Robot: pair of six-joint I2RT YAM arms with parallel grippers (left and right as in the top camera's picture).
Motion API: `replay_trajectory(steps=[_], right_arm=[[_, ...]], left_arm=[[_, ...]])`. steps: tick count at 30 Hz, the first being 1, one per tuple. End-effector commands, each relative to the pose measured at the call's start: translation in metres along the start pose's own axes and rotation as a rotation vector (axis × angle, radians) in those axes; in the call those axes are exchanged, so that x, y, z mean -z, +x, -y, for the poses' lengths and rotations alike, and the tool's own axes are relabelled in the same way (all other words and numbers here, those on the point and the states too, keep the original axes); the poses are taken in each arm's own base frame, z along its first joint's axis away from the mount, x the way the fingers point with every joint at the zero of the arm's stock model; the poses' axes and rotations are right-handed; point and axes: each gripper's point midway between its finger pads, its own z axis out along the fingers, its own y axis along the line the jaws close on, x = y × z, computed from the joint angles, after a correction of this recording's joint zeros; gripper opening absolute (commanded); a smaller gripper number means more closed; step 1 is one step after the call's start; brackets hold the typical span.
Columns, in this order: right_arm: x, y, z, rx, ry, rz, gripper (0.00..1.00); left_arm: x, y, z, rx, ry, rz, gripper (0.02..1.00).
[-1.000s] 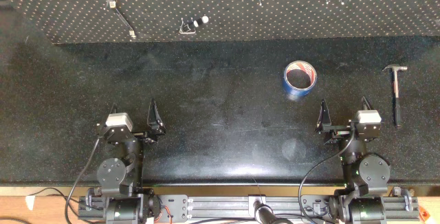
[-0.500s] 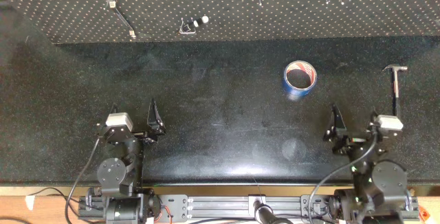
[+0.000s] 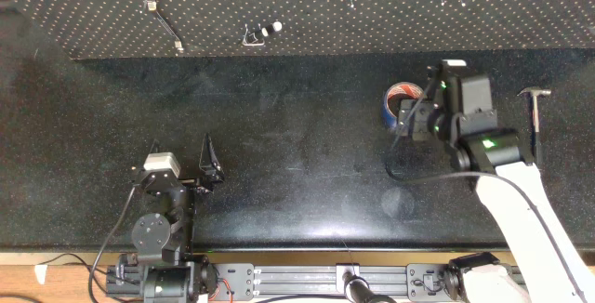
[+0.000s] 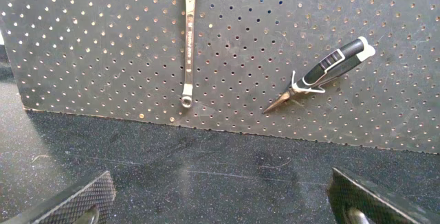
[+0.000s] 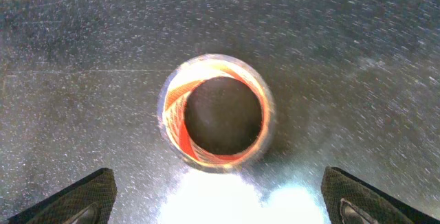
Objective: Place Tools Onto Pegboard
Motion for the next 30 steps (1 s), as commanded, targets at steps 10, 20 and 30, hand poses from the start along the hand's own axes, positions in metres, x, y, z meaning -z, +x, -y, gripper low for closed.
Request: replay_trajectory(steps=[10,20,30], right_arm=[[-0.046,-0.015,-0.017,0.052,-0.032,-0.104,0.974],[-0.061,-0.012,-0.042,0.152,-0.068,-0.102,0.976],[-0.088,0.003,-0.042,0.146,-0.074,-0.165,0.577]], left_arm=[[-0.001,0.012,0.000,-0.013,0.006,-0.029,0.996],[-0.001,0.012,0.000,-0.013,0.006,-0.029,0.996],[-0.001,0.012,0.000,-0.013,0.006,-0.029,0.996]])
